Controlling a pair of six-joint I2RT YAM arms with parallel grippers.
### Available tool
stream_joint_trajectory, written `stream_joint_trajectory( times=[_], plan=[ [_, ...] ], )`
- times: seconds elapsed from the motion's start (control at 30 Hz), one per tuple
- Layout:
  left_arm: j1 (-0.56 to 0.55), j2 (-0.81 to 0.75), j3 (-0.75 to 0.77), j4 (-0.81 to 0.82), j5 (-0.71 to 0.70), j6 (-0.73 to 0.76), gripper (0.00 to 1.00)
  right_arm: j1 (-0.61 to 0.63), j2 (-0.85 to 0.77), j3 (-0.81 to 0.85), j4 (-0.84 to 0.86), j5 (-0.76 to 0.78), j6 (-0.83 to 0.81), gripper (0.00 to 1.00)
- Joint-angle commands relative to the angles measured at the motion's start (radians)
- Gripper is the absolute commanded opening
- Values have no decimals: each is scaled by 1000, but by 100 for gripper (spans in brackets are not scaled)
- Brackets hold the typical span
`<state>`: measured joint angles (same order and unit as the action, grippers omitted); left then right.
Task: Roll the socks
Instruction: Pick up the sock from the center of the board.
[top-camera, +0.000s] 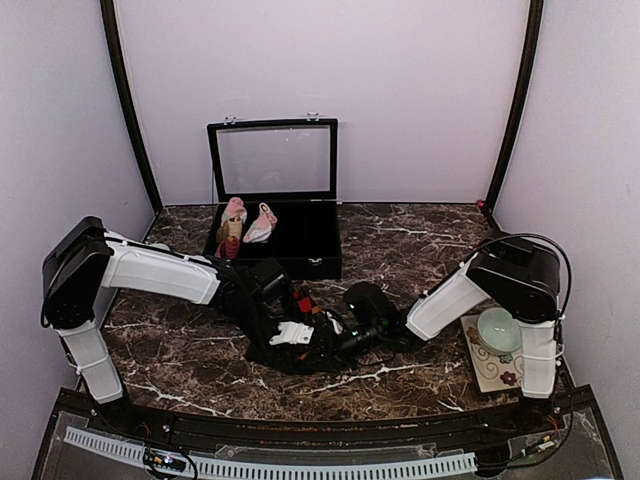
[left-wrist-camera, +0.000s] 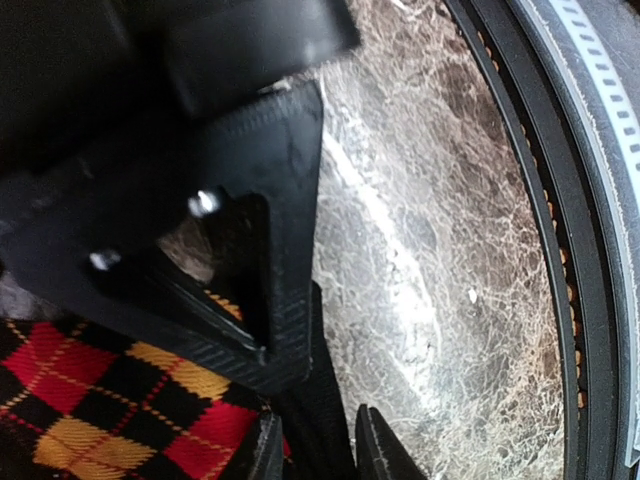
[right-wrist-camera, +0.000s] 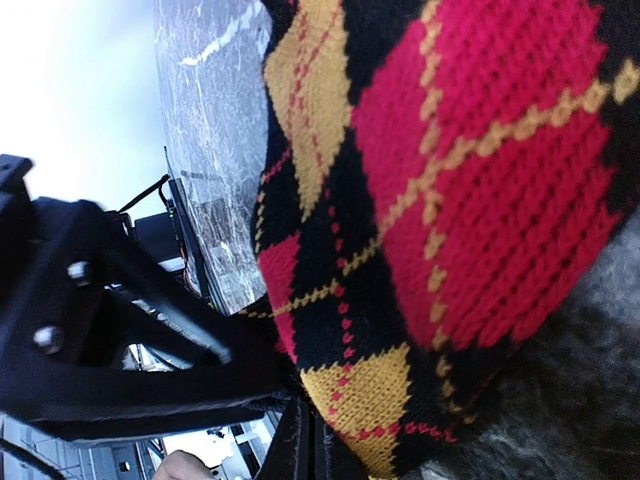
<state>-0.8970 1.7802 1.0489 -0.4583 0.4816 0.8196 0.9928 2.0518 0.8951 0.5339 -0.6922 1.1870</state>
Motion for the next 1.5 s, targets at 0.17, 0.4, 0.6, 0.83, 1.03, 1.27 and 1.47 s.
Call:
stream_joint_trajectory(
  times=[0.17, 0.4, 0.6, 0.83, 1.03, 1.27, 1.47],
  plan=[
    [-5, 12, -31, -25, -12, -3, 23, -10, -3, -15, 45, -15, 8, 0],
    [9, 11, -41, 19, -23, -73, 1, -21, -37, -62, 69, -7, 13, 0],
    [27, 55, -23, -30, 44, -94, 0, -23, -33, -96, 160, -11, 44, 0],
    [82, 77, -31, -64, 177, -131, 0, -23, -106, -129, 215, 36, -63, 72],
    [130, 136, 27, -123, 242, -144, 0, -8, -264, -115, -163, 300, -435, 99],
    [139, 190, 71, -151, 278, -167, 0, 22, -465, -195, -424, 717, -613, 99],
    [146, 222, 77, -169, 268, -170, 0, 91, -785, -349, -371, 1157, -601, 100]
  ],
)
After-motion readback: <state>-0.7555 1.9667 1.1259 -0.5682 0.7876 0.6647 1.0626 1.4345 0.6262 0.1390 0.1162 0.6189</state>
